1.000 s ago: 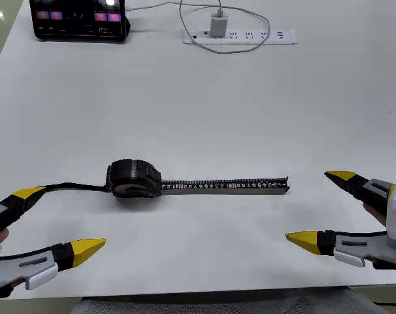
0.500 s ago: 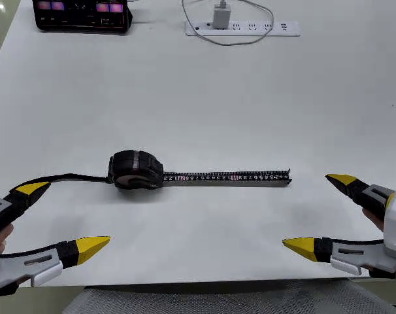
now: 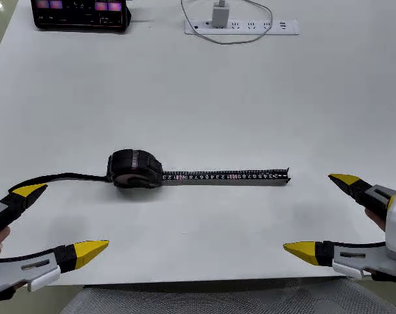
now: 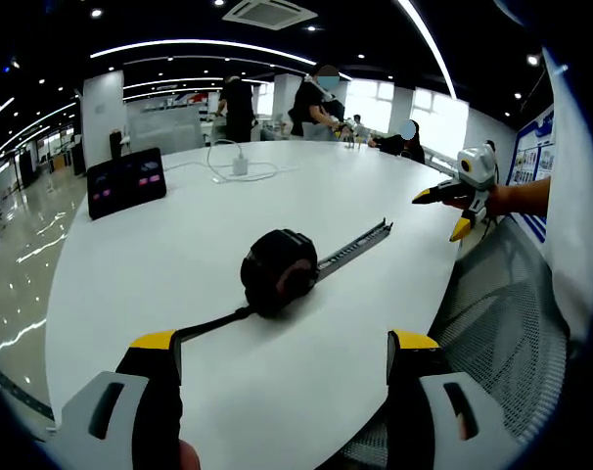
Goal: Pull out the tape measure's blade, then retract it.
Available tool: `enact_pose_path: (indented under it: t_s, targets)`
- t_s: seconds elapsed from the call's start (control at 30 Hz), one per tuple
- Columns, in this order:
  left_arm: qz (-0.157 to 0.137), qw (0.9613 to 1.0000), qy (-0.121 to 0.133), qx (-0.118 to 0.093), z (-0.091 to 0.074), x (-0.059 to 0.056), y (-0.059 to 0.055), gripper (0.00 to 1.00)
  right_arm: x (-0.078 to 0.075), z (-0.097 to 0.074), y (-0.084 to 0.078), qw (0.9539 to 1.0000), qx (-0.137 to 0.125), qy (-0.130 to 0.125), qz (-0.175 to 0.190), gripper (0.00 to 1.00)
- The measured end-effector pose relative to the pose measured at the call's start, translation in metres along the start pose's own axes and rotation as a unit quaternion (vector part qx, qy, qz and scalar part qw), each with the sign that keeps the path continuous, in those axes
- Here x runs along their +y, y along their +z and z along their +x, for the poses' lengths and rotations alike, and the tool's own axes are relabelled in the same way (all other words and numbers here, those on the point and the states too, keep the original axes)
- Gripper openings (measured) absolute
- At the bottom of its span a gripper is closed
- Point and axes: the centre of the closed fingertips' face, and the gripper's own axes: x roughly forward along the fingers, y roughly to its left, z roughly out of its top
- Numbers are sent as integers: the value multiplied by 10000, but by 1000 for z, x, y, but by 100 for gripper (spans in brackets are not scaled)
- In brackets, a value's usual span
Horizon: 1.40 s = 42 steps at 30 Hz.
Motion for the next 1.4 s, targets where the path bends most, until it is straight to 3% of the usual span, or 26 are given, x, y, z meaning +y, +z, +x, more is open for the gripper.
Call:
enact_pose_path:
  t_s: [1.17,1.4]
  targets:
    - [-42,10000,-19,24,-3,-2,-2,83,3,-2,1,10000,41,2,-49,90]
    - [-56,10000,-12,-34,0,-3,4,83,6,-3,8,10000,29,6,-61,89]
